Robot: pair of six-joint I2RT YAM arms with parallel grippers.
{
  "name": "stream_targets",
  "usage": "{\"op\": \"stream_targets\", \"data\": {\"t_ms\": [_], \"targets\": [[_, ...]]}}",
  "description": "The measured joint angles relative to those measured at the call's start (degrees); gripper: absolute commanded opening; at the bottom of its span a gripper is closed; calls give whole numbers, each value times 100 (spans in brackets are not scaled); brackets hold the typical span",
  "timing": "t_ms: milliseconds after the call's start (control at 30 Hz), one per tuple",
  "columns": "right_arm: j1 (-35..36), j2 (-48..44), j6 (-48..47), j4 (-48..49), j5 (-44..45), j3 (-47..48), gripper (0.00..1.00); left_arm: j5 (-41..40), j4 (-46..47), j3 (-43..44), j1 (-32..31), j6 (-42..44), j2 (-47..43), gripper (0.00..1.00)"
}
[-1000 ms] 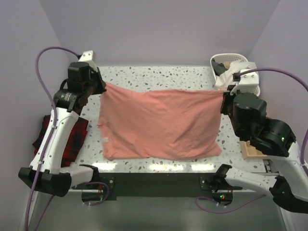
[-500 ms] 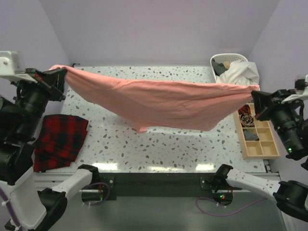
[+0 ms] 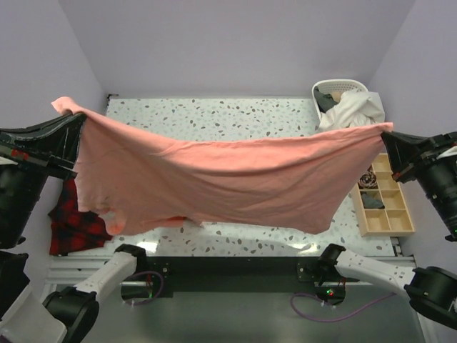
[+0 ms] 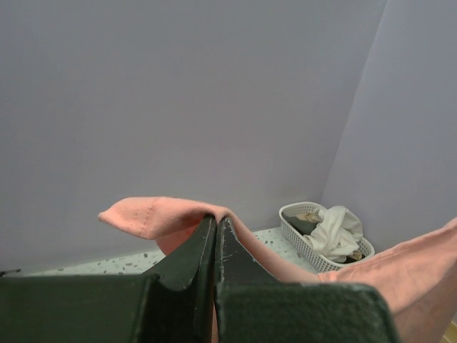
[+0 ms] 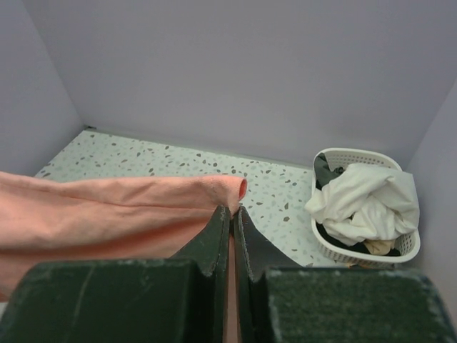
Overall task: Fold and stack the t-shirts
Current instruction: Flatten out the tshirt
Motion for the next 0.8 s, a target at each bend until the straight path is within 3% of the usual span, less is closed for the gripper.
{"op": "stream_targets", "data": {"t_ms": [233, 300, 400, 567, 633, 800], "targets": [[-2, 52, -164, 376, 136, -579, 0, 0, 323, -138, 0, -61, -28, 0], [-9, 120, -166, 533, 295, -1036, 0, -74, 492, -566, 0, -146, -46, 0], [-15, 339, -162, 844, 553, -1853, 0, -299, 942, -1867, 0, -256, -59, 0], [-83, 1021, -166, 1403, 866, -2933, 0, -697, 1095, -3397, 0, -391, 529, 0], [-302, 1316, -166, 1611, 833, -3206, 0, -885, 1266, -3862, 0, -415, 846, 0], [-1648, 1816, -74, 2218, 332, -3755, 0, -1331, 1685, -4540, 0, -485, 1353, 0]]}}
